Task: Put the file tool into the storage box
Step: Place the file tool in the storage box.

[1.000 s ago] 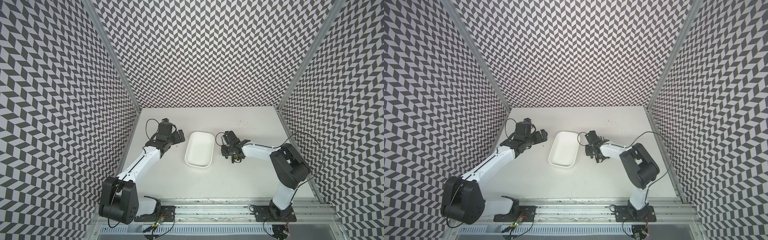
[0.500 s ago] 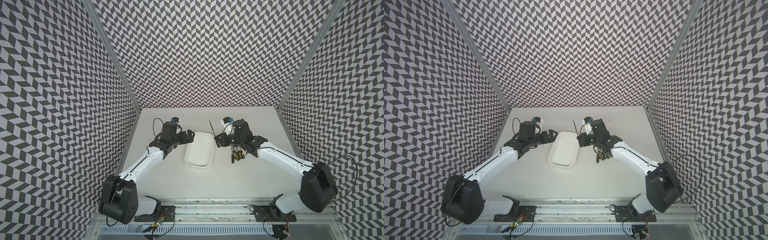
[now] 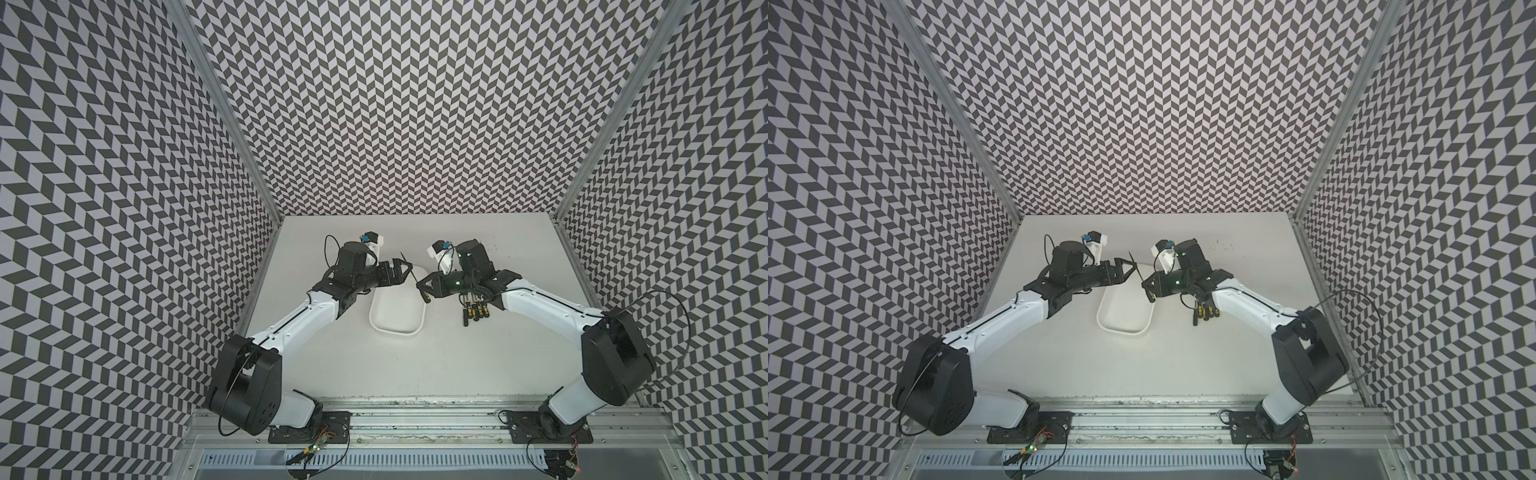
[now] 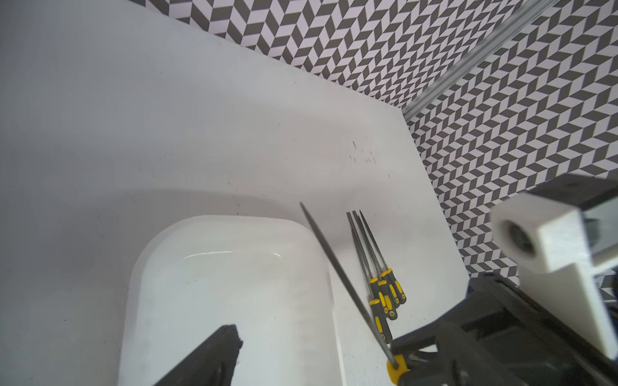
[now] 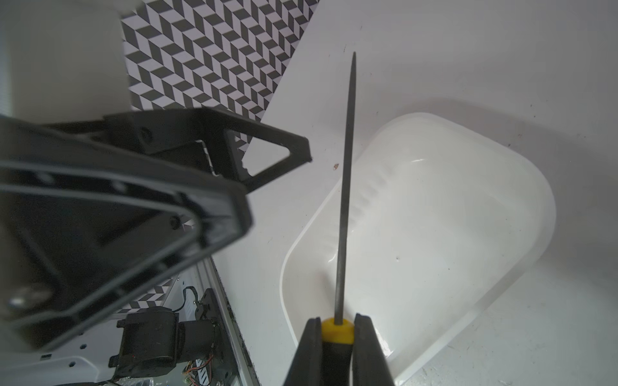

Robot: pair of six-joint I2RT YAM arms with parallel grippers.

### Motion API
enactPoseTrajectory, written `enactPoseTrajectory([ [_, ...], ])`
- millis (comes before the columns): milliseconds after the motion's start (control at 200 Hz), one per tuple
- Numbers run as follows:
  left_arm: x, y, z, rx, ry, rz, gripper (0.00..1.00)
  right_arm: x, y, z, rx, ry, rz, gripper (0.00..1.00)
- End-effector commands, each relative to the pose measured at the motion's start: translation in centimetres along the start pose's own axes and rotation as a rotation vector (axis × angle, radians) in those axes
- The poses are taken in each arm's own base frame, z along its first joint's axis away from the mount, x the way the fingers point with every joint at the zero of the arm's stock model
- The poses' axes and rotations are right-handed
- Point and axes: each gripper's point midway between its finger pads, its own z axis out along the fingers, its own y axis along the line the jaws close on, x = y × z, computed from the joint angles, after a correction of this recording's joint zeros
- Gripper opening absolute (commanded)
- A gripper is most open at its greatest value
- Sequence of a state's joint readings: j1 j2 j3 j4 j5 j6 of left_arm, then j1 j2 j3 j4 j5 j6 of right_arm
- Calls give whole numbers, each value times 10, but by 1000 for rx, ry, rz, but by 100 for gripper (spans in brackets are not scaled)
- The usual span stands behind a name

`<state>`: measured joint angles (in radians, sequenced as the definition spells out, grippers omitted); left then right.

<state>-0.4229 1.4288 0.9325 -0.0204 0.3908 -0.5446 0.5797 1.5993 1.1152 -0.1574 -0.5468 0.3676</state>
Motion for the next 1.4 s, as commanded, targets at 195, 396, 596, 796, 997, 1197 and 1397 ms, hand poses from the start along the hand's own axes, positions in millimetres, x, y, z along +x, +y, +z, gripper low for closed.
enactPoseTrajectory([
  [195, -4, -22, 8, 80, -10, 6, 93, -32, 30, -6, -89, -87, -49, 0],
  [396, -5, -28, 9, 110, -19, 0, 87, -29, 31, -7, -87, -86, -48, 0],
  [596, -1, -26, 18, 131, -14, -19, 66, -31, 34, -8, -92, -96, -51, 0],
  [796, 8, -27, 29, 181, 26, -37, 50, -33, 35, -10, -85, -102, -53, 0],
  [997, 10, -32, 29, 212, 43, -12, 11, -35, 35, -12, -74, -110, -62, 0],
  [1197, 13, -17, 23, 113, 60, 44, 0, -35, 32, -16, -47, -117, -71, 27],
  [1397, 29, 10, 16, -52, 161, 145, 0, -49, 15, -38, 107, -213, -93, 64],
])
